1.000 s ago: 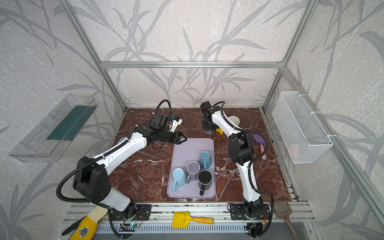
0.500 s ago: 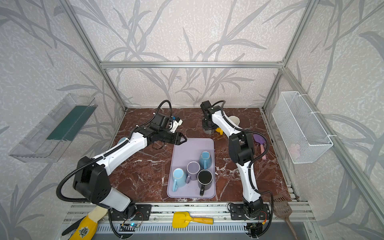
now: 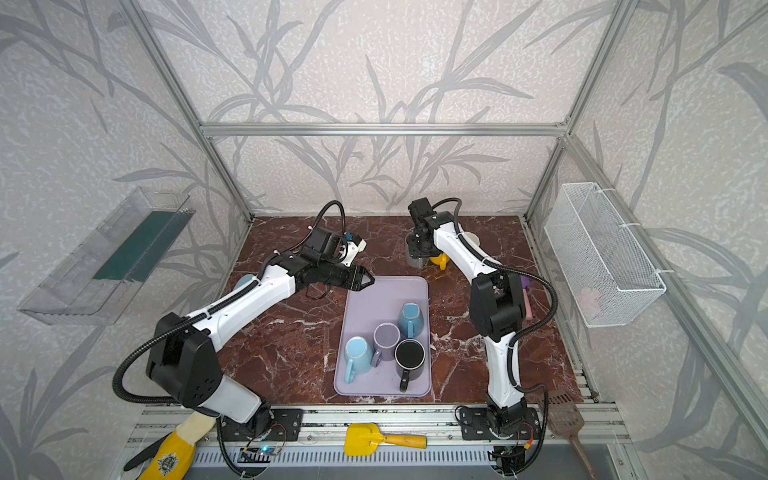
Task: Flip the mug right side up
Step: 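Lower the grey mug onto the table and open the right gripper, then move the left gripper down over the upside-down light blue mug on the tray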
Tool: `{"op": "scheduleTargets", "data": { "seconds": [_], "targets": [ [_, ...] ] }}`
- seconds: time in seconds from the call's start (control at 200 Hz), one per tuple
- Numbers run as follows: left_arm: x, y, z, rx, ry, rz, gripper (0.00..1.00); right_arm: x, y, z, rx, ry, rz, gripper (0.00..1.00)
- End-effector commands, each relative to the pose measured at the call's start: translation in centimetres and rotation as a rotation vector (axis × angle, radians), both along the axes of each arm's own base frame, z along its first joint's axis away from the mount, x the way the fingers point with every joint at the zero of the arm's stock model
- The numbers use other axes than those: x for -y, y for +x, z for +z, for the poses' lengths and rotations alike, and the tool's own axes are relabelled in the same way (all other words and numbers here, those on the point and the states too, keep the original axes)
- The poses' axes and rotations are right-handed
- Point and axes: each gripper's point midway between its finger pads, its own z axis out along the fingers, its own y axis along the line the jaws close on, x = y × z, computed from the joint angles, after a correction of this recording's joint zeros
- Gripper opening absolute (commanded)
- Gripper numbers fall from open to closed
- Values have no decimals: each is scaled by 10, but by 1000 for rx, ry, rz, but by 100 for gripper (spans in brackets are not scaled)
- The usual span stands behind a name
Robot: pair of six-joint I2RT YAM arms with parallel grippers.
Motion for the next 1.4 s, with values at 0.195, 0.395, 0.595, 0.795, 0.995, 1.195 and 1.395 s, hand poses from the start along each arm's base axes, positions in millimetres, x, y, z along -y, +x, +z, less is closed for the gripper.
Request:
{"op": "scheduleTargets", "data": {
  "seconds": [0.195,0.395,0.595,0.795,0.995,1.195,1.395],
  "targets": [
    [1,3,1,18,34,-14,54,-9,-21,45,120,135,80,45],
    [5,4,-2,12,34,-28,53,-15,-40,55,152,197,142,45],
    [11,5,-6,-2,37,-44,53,-7,-64,50,139,195,165,44],
    [2,-2,-14,-45,102,-5,53,-1,-77,36,108,170,181,43],
    [-18,-42,-17,-119,252,21,53,-1,-77,29,100,167,179,42],
    [-44,-93,-20,-210,351,22,52,-5,-72,26,101,181,181,42],
    [-51,-126,-7,-207,274,83,52,-8,-69,24,95,194,178,42]
  ]
}}
